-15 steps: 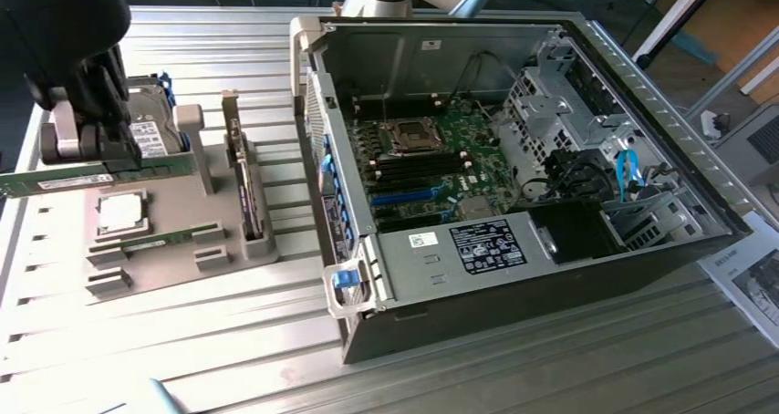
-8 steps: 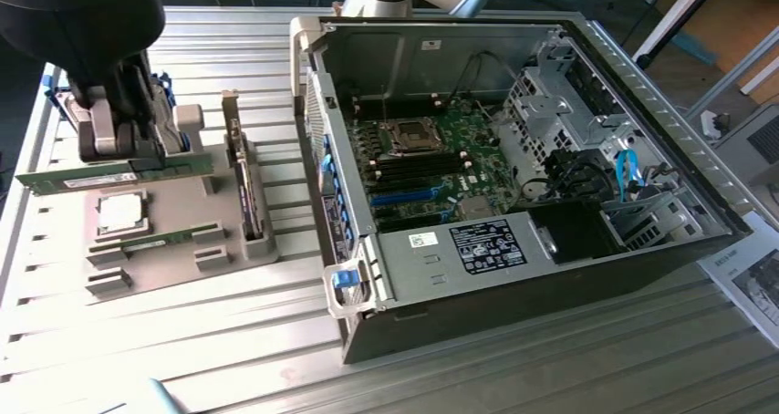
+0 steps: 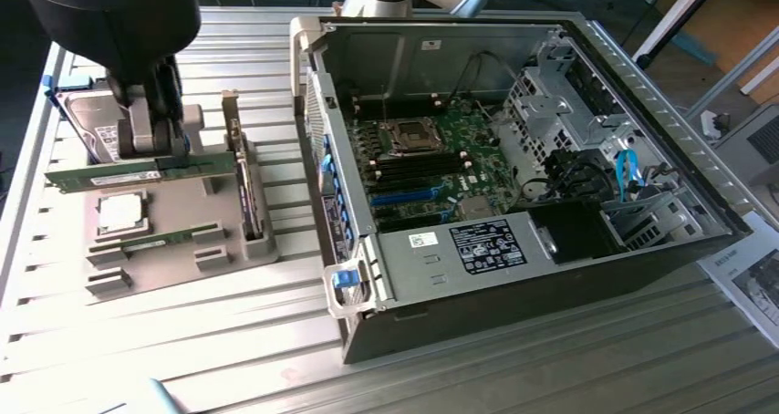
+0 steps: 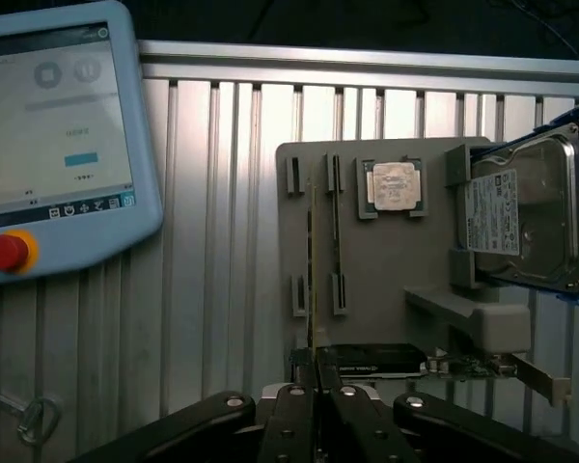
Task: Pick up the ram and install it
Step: 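Pick up the ram and move it above insertion slot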
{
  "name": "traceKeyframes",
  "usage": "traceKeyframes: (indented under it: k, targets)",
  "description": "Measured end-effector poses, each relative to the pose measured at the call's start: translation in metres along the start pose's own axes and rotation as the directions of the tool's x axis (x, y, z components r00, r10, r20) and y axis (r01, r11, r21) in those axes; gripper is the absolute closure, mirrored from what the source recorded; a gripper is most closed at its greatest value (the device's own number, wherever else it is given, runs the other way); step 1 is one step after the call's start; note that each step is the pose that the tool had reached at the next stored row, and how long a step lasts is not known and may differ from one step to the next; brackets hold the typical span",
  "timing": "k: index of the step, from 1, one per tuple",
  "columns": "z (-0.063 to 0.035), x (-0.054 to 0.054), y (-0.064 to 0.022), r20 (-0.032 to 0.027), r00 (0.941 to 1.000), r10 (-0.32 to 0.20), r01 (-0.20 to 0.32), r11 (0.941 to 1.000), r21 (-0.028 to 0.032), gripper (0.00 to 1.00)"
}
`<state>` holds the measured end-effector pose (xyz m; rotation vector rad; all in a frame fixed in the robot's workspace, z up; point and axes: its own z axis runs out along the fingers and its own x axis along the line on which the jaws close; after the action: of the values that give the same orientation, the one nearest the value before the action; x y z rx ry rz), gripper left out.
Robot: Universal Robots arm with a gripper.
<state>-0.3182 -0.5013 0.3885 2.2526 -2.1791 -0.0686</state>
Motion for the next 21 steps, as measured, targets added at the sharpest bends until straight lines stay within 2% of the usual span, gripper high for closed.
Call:
traceKeyframes:
  k: [5,14,21]
  targets:
    - [-0.0007,0.001,-0.0184,-0.0006,1.0,0.0,0.0,1.0,-0.0081,0.88]
    - [-0.0018,0.002,-0.0449,-0.0006,1.0,0.001,-0.001,0.9998,-0.0207,0.88]
    - [-0.0028,0.002,-0.0705,-0.0005,1.0,0.001,-0.001,0.9995,-0.0328,0.88]
